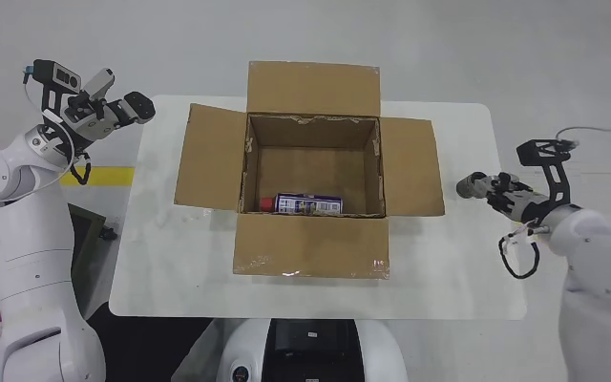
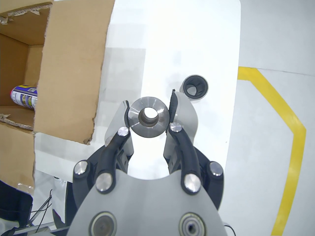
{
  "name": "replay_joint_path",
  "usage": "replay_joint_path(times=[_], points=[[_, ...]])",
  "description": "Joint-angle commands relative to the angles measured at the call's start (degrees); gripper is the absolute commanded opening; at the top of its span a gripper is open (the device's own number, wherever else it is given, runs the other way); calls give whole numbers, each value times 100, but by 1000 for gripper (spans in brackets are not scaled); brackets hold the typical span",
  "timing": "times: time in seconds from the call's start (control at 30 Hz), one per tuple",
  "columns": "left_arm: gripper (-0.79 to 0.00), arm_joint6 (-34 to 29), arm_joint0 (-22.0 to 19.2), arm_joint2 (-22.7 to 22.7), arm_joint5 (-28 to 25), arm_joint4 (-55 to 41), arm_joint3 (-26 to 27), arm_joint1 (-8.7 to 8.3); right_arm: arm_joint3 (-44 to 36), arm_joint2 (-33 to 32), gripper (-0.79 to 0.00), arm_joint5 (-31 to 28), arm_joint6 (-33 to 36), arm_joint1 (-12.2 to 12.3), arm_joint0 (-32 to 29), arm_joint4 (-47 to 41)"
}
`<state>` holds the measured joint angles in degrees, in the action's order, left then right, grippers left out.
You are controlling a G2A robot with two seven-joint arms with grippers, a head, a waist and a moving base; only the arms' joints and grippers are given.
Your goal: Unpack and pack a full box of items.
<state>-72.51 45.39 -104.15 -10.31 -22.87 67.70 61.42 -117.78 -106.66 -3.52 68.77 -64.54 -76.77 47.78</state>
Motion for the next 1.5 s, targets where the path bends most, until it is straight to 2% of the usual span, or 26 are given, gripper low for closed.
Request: replay_joint_path(times=[0.0, 0.33, 0.7, 0.9, 1.47], points=[[0, 0, 0, 0, 0, 0, 0, 0, -3, 21, -785, -10, -84, 9, -119, 116], [0, 0, 0, 0, 0, 0, 0, 0, 44, 132, -785, 326, -628, 10, -715, 381], [0, 0, 0, 0, 0, 0, 0, 0, 509, 463, -785, 455, -1216, 14, -850, 779], [0, 0, 0, 0, 0, 0, 0, 0, 1017, 656, -785, 429, -1609, 8, -772, 846], [0, 0, 0, 0, 0, 0, 0, 0, 1634, 1087, -785, 433, -1784, 31, -262, 1391]])
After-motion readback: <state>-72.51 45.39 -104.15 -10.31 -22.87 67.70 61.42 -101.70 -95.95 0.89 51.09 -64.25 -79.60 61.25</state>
